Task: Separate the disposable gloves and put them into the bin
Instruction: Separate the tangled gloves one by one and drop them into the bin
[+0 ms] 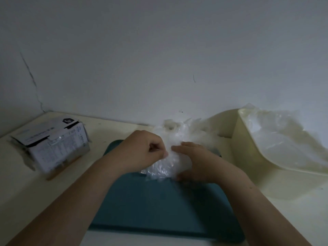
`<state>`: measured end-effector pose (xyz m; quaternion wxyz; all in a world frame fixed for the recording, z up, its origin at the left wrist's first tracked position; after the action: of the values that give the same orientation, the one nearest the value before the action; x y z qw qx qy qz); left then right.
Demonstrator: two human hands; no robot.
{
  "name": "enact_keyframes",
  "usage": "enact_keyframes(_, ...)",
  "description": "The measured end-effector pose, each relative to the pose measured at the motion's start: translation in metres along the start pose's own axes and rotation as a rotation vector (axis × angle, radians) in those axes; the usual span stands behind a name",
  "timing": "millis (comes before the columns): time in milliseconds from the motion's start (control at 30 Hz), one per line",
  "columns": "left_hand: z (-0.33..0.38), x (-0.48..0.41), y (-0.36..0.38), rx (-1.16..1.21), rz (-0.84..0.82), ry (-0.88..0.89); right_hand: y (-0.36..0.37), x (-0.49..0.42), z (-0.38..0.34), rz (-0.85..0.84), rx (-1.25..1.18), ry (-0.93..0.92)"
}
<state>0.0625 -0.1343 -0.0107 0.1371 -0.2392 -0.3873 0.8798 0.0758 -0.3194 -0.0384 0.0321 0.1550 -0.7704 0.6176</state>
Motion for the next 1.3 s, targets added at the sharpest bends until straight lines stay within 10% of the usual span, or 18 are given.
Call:
enact_keyframes(367, 0.002, 0.002, -0.05, -0.047, 0.685, 0.123, -0.043, 0.022, -0.002, 0.33, -0.457, -0.049)
enact_keyframes(700, 0.028, -0.001, -0.031, 1.06, 0.319, -0.122, -0.052, 0.037, -0.016, 0.266, -1.354, -0.221)
enact_keyframes(1000, 0.017, -0.004, 0.0, 1.214, 0.264, -0.345, -0.048, 0.03, 0.001, 0.398, -1.437, -0.004)
enact_keyframes(1300, 0.004, 0.0, -0.028, 1.329, 0.656, -0.328, -0.04, 0.012, 0.031, 0.409, -1.556, 0.182)
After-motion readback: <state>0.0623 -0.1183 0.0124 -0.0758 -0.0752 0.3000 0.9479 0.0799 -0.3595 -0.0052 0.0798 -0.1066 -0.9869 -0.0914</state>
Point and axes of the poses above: each hand's wrist, its own x-axis away from the middle knuckle, its own y-axis out of the palm, z = x × y, the point moved 5 cm from there along -x, towards the middle knuckle, and after that the axes turned 14 degrees about y, right-handed, at the moved point
